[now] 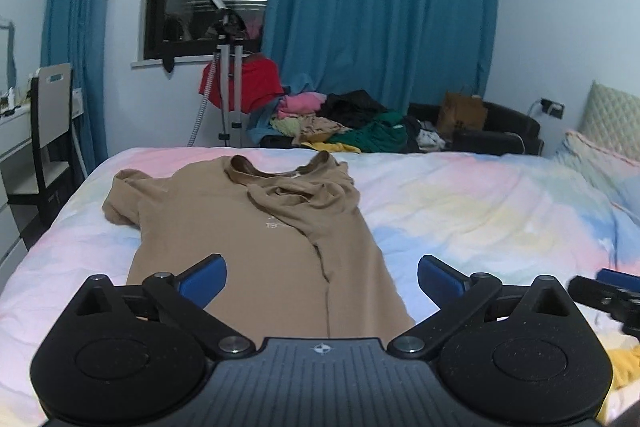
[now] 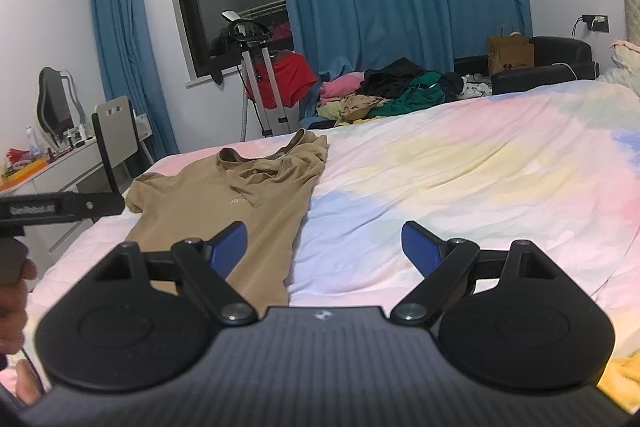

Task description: Fold clothes

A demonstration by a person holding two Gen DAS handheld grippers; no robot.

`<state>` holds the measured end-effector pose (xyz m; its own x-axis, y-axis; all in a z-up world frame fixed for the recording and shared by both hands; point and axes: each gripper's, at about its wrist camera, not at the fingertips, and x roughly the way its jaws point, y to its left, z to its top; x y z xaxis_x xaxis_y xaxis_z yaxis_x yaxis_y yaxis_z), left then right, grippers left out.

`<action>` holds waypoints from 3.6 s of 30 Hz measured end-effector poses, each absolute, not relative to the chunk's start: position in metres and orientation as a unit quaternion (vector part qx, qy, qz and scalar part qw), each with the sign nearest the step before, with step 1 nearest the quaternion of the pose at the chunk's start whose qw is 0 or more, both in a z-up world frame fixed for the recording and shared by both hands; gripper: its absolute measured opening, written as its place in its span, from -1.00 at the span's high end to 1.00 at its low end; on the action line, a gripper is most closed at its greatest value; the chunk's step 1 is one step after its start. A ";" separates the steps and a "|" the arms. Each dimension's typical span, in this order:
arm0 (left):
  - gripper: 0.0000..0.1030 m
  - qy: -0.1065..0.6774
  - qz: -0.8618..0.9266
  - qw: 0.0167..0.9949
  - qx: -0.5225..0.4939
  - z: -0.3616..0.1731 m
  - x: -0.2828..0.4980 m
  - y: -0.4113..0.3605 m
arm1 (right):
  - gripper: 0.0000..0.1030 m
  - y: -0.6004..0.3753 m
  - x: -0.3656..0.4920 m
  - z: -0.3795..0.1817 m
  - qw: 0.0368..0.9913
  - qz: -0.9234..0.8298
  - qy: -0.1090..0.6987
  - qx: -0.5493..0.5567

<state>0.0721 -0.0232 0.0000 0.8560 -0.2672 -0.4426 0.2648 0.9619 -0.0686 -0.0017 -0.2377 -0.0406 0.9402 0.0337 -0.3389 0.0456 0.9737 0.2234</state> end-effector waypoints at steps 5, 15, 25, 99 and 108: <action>-0.99 0.246 -0.135 0.960 -0.021 -0.023 0.078 -0.001 | -0.66 -0.231 0.003 -0.042 0.980 -0.009 0.172 0.101; -0.99 0.232 -0.106 0.966 -0.041 -0.015 0.076 0.037 | -0.66 -0.237 0.055 -0.032 0.957 0.044 0.233 0.167; -0.99 0.232 -0.078 0.964 -0.107 -0.021 0.105 0.089 | -0.41 -0.204 0.242 -0.043 0.940 0.068 0.271 0.196; -0.95 0.168 0.090 0.967 -0.171 -0.036 0.107 0.160 | 0.87 -0.019 0.439 -0.053 0.969 0.116 0.188 0.113; -0.95 0.198 0.046 0.972 -0.118 -0.051 0.124 0.114 | 0.64 -0.151 0.446 -0.106 0.939 0.023 0.264 0.220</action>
<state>0.1236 0.1142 -0.0513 0.9169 0.0435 -0.3967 -0.1370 0.9679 -0.2106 0.4459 -0.1507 -0.1059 0.8599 0.1589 -0.4851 0.0733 0.9021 0.4254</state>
